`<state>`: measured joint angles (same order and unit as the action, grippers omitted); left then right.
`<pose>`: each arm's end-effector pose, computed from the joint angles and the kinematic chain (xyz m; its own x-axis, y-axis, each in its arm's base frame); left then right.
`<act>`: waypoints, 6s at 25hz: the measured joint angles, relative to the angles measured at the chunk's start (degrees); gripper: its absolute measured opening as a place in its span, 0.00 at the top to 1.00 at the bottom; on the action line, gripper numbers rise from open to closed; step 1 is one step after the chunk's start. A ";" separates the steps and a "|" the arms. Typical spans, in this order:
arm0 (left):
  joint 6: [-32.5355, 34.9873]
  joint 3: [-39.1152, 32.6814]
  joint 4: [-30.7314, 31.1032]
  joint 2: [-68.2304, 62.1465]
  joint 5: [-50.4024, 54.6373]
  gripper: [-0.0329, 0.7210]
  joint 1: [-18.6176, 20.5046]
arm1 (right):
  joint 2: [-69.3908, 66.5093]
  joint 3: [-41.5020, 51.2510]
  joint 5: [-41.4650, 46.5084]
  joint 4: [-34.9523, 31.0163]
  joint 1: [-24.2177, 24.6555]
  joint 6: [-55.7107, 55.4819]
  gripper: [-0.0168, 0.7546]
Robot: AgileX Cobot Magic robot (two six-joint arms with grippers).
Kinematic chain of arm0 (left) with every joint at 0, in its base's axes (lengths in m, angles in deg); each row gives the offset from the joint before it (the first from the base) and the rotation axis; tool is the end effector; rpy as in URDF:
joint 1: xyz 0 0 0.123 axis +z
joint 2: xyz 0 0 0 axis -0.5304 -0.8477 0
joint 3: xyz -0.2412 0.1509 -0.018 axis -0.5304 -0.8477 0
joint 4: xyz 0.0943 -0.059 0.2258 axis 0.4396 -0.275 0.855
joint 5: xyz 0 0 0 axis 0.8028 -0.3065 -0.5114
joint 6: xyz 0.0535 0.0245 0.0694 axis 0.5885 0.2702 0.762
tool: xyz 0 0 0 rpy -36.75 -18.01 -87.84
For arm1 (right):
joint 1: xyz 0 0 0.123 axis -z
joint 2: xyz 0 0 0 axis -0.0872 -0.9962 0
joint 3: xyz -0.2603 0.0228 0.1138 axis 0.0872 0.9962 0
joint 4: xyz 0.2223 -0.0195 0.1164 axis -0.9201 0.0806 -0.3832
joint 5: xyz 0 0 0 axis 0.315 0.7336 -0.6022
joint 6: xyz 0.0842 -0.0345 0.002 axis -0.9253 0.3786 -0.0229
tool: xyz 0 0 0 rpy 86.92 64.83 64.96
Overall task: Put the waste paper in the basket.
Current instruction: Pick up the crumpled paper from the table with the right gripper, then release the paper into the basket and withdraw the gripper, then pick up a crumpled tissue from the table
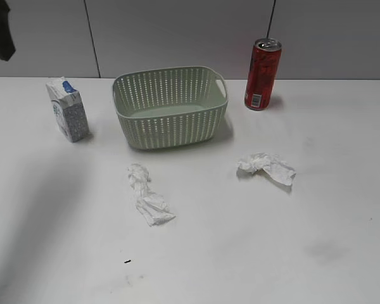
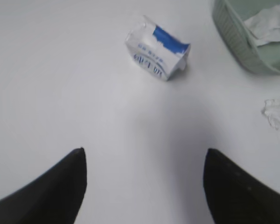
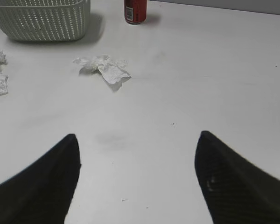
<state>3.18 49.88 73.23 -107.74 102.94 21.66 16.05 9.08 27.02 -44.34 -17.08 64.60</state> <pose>0.3451 -0.0741 0.3412 -0.8637 0.3330 -0.3782 0.3764 0.9254 -0.0447 0.0063 0.0061 0.2650 -0.4044 -0.0915 -0.9100 -0.2567 0.9663 0.0169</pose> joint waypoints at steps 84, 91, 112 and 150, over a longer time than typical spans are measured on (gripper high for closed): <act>-7.15 -63.18 4.09 96.64 -9.70 0.21 0.25 | -120.90 -49.25 -20.78 3.65 -14.66 -3.07 0.79; -7.15 -63.18 4.09 96.64 -9.70 0.21 0.25 | -117.36 -52.12 -17.99 -7.83 -14.88 3.21 0.93; -7.15 -63.18 4.14 96.64 -9.70 0.21 0.25 | -124.90 -71.58 -46.16 -6.81 -22.26 11.85 0.92; -0.36 -55.47 -2.34 67.14 -20.37 0.21 -1.04 | -111.01 -70.28 13.92 -1.20 3.49 7.00 0.21</act>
<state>2.81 -5.60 70.88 -40.60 82.58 20.62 -94.96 -61.20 40.94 -45.54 -13.59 71.59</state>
